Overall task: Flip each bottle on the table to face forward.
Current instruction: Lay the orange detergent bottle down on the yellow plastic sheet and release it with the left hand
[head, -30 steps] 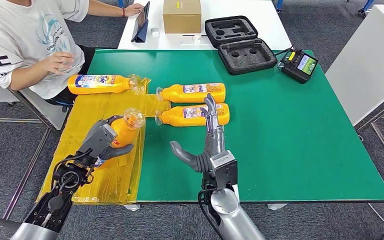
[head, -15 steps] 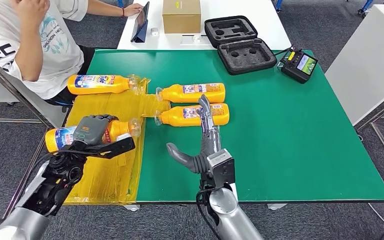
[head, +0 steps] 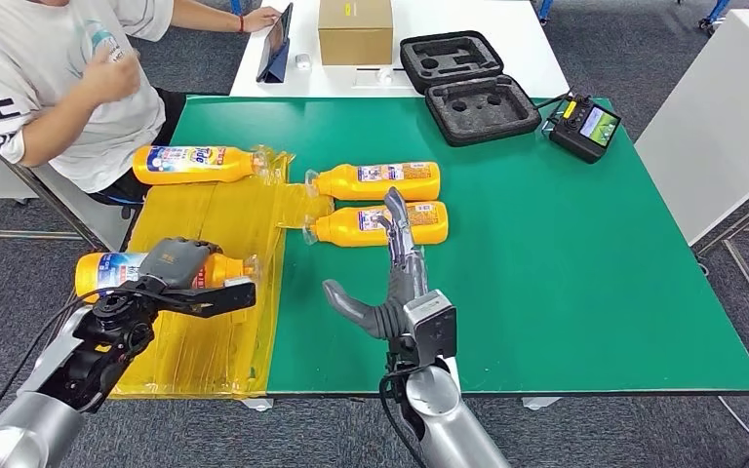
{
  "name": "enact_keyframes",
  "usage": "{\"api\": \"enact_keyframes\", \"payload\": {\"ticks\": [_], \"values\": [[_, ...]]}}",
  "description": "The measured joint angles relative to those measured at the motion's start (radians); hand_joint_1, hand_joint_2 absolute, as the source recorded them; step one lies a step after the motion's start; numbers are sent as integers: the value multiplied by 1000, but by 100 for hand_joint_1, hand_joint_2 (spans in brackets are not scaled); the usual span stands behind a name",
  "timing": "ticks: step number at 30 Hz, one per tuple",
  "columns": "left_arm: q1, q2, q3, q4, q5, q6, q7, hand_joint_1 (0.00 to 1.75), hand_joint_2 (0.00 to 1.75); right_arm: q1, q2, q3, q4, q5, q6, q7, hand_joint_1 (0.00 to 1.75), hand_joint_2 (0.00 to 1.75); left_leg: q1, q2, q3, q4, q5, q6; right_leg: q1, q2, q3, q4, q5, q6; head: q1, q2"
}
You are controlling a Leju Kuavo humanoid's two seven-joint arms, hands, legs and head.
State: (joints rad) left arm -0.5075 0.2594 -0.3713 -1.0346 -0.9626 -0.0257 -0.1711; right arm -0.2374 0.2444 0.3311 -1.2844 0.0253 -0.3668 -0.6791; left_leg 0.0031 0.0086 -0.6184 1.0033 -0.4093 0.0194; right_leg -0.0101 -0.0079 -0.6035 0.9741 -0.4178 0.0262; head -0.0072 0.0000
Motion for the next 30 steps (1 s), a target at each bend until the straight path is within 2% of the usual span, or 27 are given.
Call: {"api": "enact_keyframes", "payload": {"ticks": [2, 6, 11, 16, 17, 18, 20, 21, 22, 30], "values": [[-3, 0, 0, 9, 24, -23, -15, 175, 175, 0, 1, 0, 2, -3, 1, -1, 0, 175, 0, 0, 0, 0, 0, 0, 0, 0, 0, 0, 0, 0, 0, 0], [-21, 2, 8, 62, 175, -150, -106, 175, 175, 0, 2, -4, 14, -12, 6, -4, 0, 175, 0, 0, 0, 0, 0, 0, 0, 0, 0, 0, 0, 0, 0, 0], [-32, 2, 11, 86, 198, -177, -119, 175, 175, 0, 2, -5, 18, -13, 8, -4, 0, 175, 0, 0, 0, 0, 0, 0, 0, 0, 0, 0, 0, 0, 0, 0], [-65, 6, 13, 116, 336, -310, -172, 175, 175, -1, 3, -5, 22, -18, 11, -4, 0, 175, 0, 0, 1, 0, 0, 0, 0, 0, 1, 0, 0, 0, 0, 0], [-73, 8, 13, 122, 363, -334, -180, 169, 175, -1, 4, -6, 22, -20, 11, -4, 0, 175, 0, 0, 1, 0, 0, 0, 0, 0, 2, 0, 0, 0, 0, 0], [-80, 9, 13, 128, 383, -349, -186, 132, 175, -1, 5, -6, 23, -21, 11, -4, 0, 175, 0, 0, 2, 0, 0, 0, 0, 0, 2, 0, 0, 0, 0, 0], [-92, 12, 12, 142, 402, -356, -189, 45, 175, -2, 7, -6, 25, -23, 12, -4, 0, 175, 0, 0, 3, 0, 0, 0, -1, 0, 3, 0, 0, 0, 0, 0], [-94, 12, 11, 147, 401, -349, -189, 7, 175, -2, 8, -6, 25, -23, 12, -4, 0, 175, 0, 0, 3, 0, 0, 0, -1, 0, 3, 0, 0, 0, 0, 0], [-95, 12, 9, 153, 397, -339, -188, 0, 175, -2, 9, -6, 26, -23, 12, -3, 0, 175, 0, 0, 3, 0, 0, 0, -1, 0, 3, 0, 0, 0, 0, 0], [-72, 11, -11, 177, 388, -290, -181, 0, 175, -2, 10, -11, 26, -25, 20, 5, 0, 175, 0, 0, 3, 0, 0, 0, 0, 0, 3, 0, 0, 0, 0, 0]]}}
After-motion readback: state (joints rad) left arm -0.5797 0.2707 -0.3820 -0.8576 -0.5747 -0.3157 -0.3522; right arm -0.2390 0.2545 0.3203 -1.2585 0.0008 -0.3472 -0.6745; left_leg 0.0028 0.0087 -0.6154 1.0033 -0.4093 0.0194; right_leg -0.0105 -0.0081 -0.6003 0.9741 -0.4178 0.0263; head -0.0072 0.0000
